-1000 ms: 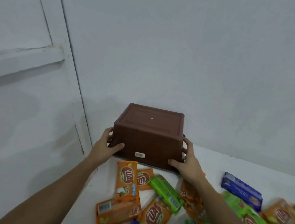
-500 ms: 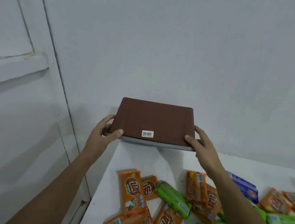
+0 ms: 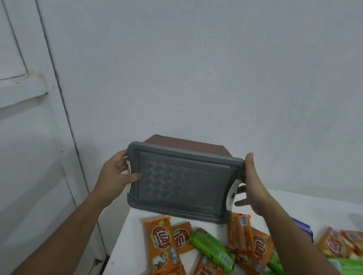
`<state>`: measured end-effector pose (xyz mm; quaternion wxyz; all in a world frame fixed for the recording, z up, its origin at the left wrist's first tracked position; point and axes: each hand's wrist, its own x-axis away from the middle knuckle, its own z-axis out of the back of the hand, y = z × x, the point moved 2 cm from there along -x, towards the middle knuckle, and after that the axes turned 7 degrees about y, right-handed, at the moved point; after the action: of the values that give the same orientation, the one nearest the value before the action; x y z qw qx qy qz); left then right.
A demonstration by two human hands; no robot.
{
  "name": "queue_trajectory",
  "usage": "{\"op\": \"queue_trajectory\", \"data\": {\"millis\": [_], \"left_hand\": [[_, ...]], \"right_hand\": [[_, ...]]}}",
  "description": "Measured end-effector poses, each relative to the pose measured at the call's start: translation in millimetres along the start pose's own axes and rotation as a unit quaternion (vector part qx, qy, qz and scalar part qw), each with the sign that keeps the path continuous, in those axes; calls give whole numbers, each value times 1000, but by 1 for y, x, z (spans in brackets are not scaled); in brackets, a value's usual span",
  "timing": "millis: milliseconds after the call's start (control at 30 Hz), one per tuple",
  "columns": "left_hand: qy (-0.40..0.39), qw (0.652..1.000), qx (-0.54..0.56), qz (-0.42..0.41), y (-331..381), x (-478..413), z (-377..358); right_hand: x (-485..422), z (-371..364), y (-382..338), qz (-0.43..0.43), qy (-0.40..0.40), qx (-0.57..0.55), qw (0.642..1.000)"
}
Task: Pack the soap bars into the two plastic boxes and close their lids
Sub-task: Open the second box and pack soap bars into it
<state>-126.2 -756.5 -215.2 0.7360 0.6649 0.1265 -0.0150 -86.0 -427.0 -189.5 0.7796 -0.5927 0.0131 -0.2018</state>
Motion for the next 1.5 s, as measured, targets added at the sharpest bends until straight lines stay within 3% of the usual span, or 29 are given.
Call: {"op": "queue_trajectory", "data": {"millis": [200,400,533,1000,1100,1233,1367,1500], "left_hand": [[-3,999,35,31,-18,2,-5],[33,999,10,29,-27,10,-12],[57,998,-22,11,-2,-1,-13],[24,972,-208,110,7,-33,-6],[44,962,-253,89,9,-30,-5],[90,949,-302,32,17,-26,-4],[99,954,-283,27,15,-26,-1],[106,980,-87,146,8,-28,5]], "right_hand": [[2,-8,30,37,-17,-91,995],[5,-10,40,151,10,-36,988],[3,-6,15,159,40,-50,985],[-22,-10,0,46,23,78,996],[-28,-10,0,68,75,132,986],[-27,-13,-8,138,129,262,946],[-29,-13,-9,123,145,253,948],[-31,-8,-2,19,121,109,986]]}}
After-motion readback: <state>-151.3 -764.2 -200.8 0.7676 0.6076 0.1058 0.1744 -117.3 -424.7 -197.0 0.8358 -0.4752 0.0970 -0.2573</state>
